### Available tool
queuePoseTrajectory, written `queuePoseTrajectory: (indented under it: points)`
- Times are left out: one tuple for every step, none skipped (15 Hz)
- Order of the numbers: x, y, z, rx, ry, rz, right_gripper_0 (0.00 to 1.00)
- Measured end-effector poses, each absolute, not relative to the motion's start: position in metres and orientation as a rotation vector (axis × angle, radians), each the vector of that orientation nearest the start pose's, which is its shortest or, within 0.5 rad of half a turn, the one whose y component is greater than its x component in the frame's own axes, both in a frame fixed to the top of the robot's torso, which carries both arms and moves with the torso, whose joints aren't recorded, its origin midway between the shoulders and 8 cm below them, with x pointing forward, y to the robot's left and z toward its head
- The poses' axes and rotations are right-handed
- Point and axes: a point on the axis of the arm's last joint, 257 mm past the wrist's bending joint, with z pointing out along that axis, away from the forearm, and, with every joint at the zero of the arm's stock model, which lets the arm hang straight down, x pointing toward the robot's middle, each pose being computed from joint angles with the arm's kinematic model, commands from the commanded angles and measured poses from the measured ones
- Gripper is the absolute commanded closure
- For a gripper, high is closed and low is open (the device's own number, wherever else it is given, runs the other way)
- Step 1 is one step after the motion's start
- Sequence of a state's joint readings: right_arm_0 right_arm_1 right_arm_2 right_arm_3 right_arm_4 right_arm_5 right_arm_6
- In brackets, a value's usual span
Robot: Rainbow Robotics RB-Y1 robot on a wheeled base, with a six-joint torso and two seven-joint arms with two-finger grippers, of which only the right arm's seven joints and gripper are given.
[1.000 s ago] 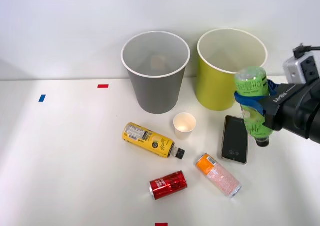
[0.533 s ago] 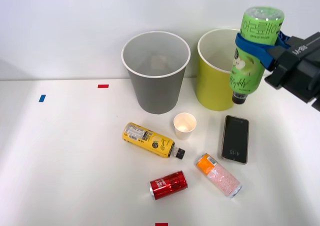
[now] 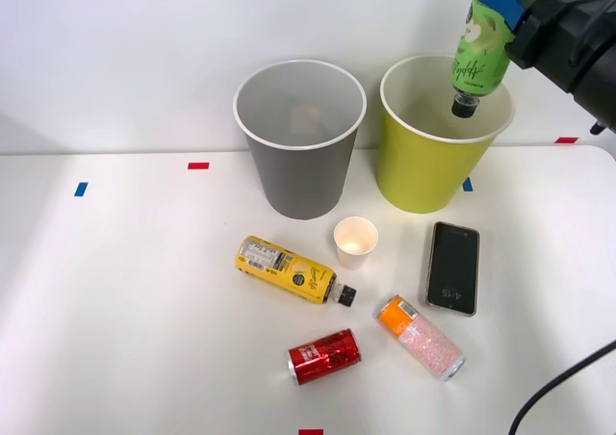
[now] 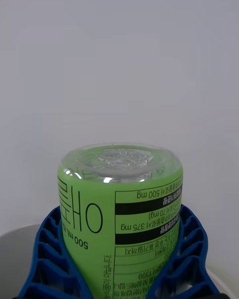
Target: Put cans in the gray bin, plastic bottles in the light green bin
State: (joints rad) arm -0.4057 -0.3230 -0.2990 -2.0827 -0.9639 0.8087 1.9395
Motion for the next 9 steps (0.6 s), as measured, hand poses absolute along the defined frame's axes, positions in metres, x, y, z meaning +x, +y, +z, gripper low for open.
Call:
queuePoseTrajectory:
  points:
    - [0.546, -0.206, 0.102, -0.31, 1.331, 0.358, 1.0]
    - [0.558, -0.21, 0.101, -0.299, 1.347, 0.341, 1.0]
    - [0.571, -0.213, 0.095, -0.29, 1.371, 0.331, 1.0]
    - [0.583, -0.213, 0.088, -0.282, 1.392, 0.322, 1.0]
    - [0.594, -0.212, 0.084, -0.273, 1.401, 0.318, 1.0]
    - [0.604, -0.211, 0.083, -0.256, 1.392, 0.319, 1.0]
    - [0.613, -0.208, 0.084, -0.239, 1.374, 0.322, 1.0]
    - [0.622, -0.204, 0.085, -0.226, 1.356, 0.328, 1.0]
    - [0.629, -0.198, 0.082, -0.222, 1.35, 0.336, 1.0]
